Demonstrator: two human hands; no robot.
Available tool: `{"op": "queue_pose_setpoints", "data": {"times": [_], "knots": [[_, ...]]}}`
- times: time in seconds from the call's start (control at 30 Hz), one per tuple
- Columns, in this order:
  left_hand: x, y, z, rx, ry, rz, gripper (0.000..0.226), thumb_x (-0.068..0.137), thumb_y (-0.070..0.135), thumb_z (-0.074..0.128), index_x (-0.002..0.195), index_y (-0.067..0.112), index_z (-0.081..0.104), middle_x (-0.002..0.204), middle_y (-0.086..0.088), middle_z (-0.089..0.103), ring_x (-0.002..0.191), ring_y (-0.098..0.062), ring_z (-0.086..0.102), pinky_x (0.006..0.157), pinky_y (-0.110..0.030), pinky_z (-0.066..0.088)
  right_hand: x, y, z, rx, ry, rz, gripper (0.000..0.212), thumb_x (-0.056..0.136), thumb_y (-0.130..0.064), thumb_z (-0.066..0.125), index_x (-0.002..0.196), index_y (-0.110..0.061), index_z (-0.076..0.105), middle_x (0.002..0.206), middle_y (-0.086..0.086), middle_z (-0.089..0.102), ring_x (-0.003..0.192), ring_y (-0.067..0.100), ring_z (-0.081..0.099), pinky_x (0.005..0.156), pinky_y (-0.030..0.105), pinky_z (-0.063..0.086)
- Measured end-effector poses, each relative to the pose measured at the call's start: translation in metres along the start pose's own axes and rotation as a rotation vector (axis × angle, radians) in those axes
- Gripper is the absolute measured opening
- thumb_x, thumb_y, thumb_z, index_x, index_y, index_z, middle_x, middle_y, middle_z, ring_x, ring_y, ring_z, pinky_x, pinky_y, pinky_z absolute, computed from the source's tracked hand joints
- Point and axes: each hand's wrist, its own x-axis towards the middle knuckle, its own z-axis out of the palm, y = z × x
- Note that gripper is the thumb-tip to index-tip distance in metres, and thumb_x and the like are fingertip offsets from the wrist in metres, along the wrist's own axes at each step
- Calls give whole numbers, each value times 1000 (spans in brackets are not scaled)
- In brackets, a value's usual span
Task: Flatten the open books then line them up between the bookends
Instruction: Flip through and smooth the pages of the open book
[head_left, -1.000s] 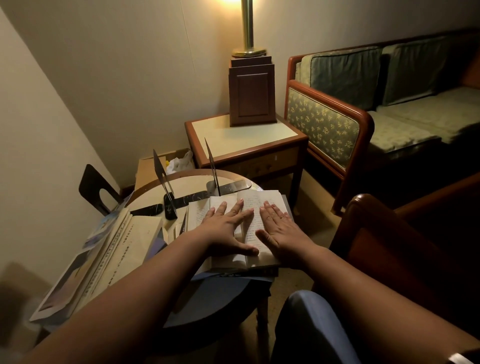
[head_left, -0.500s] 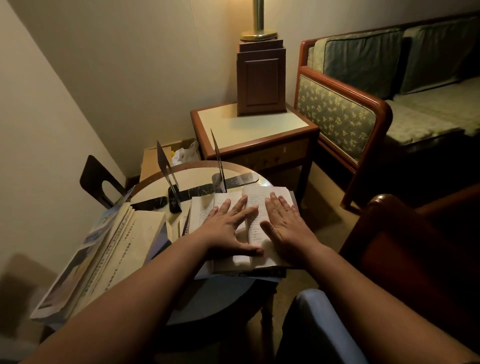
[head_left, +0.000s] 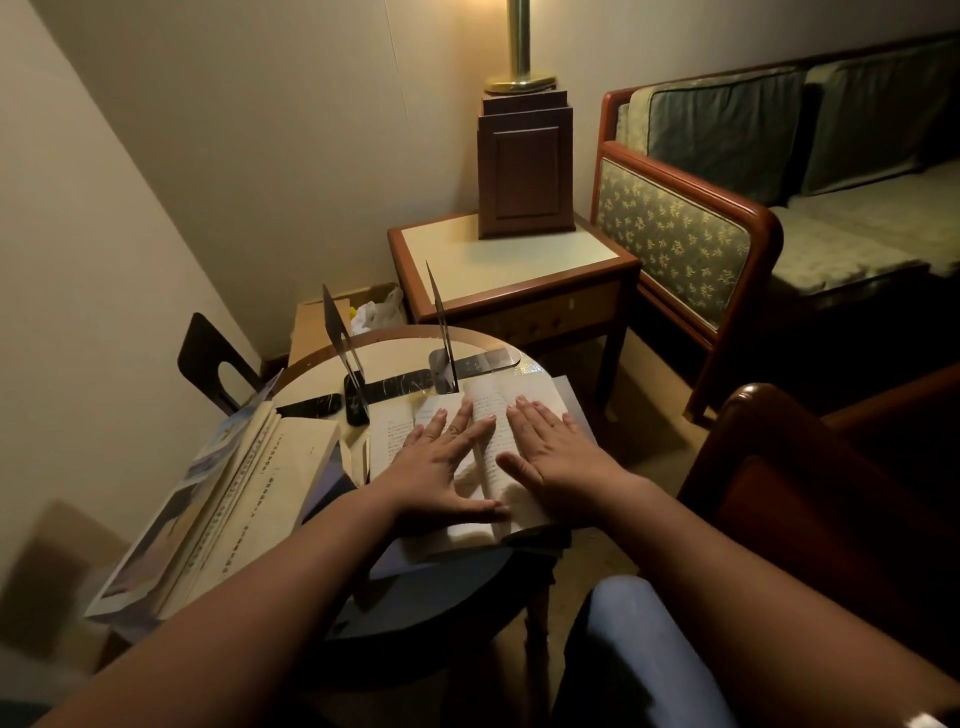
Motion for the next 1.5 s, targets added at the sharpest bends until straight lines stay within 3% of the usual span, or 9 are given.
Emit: {"op": "queue_pose_setpoints", "data": {"times": [0.37, 0.6, 0.67, 0.73, 0.8, 0.97, 1.17, 1.3, 1.5], "knots": [[-17, -4, 16, -3, 205, -133, 103, 65, 97, 14, 148, 44, -17, 157, 6, -31, 145, -17, -28, 118, -41, -9, 21, 2, 4, 26, 56, 18, 90, 85, -75, -2, 157, -22, -11, 165, -1, -15, 150, 13, -14, 121, 38, -11], [-51, -11, 6, -359, 427, -184, 61, 103, 38, 41, 156, 28, 14, 161, 1, 25, 150, -20, 18, 120, -46, 25, 18, -1, 7, 40, 84, 50, 82, 91, -70, 4, 157, -23, -8, 165, -2, -13, 151, 14, -13, 120, 38, -11], [-58, -5, -1, -437, 467, -155, 57, 101, 23, 48, 153, 27, 27, 151, 3, 41, 137, -17, 41, 104, -26, 47, 18, 0, 9, 42, 92, 53, 84, 90, -71, 3, 158, -23, -8, 165, -1, -12, 151, 14, -12, 121, 38, -10], [-62, 0, -7, -478, 501, -137, 58, 95, 12, 58, 148, 24, 39, 138, 4, 52, 118, -9, 54, 79, -6, 48, 18, 2, 10, 51, 96, 57, 84, 89, -71, 3, 158, -23, -7, 166, -1, -11, 151, 14, -11, 121, 38, -10], [-63, 3, -12, -567, 527, -114, 58, 90, 11, 67, 143, 23, 47, 132, 8, 56, 110, 2, 55, 75, -1, 45, 18, 2, 10, 66, 102, 58, 84, 89, -71, 4, 158, -23, -7, 166, -1, -10, 151, 14, -11, 121, 38, -9], [-57, 6, -23, -636, 538, -58, 47, 85, 7, 70, 128, 24, 62, 125, 13, 64, 119, -2, 57, 93, -21, 53, 14, 5, 10, 137, 129, 60, 84, 90, -71, 9, 158, -22, -1, 166, 0, -4, 152, 15, -6, 121, 39, -7], [-42, 14, -35, -588, 501, 39, 49, 79, 14, 80, 125, 21, 65, 131, 10, 60, 101, -11, 67, 78, -32, 60, 3, 5, -4, 262, 314, 15, 68, 98, -47, 52, 154, -17, 29, 158, 5, 34, 147, 22, 29, 121, 47, 22], [-29, 21, -37, -590, 492, 56, 43, 75, 19, 83, 115, 18, 69, 127, 9, 59, 96, -11, 68, 78, -32, 61, -10, -4, -11, 391, 647, -165, 45, 92, -30, 67, 134, -14, 58, 130, 6, 64, 119, 16, 60, 96, 41, 54], [-10, 31, -32, -564, 489, 122, 35, 77, 15, 82, 109, 14, 72, 114, 6, 65, 94, -11, 70, 77, -32, 61, -12, -18, -22, 381, 653, -346, 23, 94, -28, 65, 112, -16, 71, 124, 2, 65, 110, 10, 62, 85, 26, 57]]}}
